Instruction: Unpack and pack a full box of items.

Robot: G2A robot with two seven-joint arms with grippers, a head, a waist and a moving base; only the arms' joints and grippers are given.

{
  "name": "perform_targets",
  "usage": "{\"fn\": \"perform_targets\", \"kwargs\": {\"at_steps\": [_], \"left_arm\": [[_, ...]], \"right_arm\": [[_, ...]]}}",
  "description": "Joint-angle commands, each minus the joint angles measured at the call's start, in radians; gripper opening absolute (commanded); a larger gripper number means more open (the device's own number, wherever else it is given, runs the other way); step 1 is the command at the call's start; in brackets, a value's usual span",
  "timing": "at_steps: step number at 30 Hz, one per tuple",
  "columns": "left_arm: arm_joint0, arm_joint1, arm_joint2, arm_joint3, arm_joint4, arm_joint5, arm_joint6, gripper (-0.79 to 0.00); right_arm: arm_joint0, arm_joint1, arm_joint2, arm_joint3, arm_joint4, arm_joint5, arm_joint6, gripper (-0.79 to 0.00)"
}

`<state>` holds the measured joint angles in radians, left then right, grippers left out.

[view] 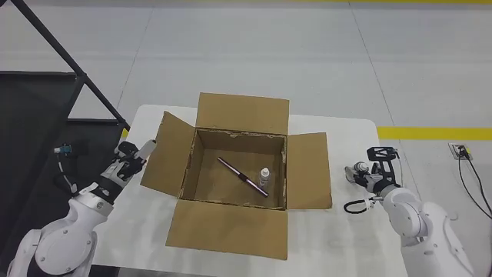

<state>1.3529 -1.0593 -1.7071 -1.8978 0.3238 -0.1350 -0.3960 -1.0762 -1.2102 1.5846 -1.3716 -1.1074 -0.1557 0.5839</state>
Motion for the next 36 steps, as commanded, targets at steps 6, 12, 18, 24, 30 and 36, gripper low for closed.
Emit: {"fn": "perform_targets", "kwargs": {"at_steps": [6, 12, 18, 24, 30, 36], "left_arm": [[0.004, 0.000, -0.001, 0.001, -0.006, -0.005, -0.001, 0.000], [0.015, -0.001, -0.007, 0.003, -0.007, -0.013, 0.006, 0.000], [0.025, -0.001, -0.013, 0.003, -0.012, -0.018, 0.011, 0.000], [0.035, -0.001, -0.022, 0.004, -0.022, -0.025, 0.017, 0.000], [0.049, -0.002, -0.034, 0.012, -0.033, -0.032, 0.029, 0.000], [0.066, -0.003, -0.056, 0.013, -0.054, -0.038, 0.043, 0.000]], "right_arm": [[0.005, 0.002, -0.009, 0.009, 0.008, 0.000, -0.010, -0.523], [-0.003, 0.006, -0.013, -0.043, -0.006, 0.013, -0.021, -0.785], [-0.047, 0.011, -0.009, -0.273, -0.078, 0.072, -0.004, -0.785], [-0.079, 0.009, -0.060, -0.581, -0.203, 0.152, 0.023, -0.785], [0.022, 0.004, -0.204, -0.685, -0.245, 0.033, 0.057, -0.785], [0.251, -0.018, -0.398, -0.499, -0.115, -0.180, 0.095, -0.785]]}}
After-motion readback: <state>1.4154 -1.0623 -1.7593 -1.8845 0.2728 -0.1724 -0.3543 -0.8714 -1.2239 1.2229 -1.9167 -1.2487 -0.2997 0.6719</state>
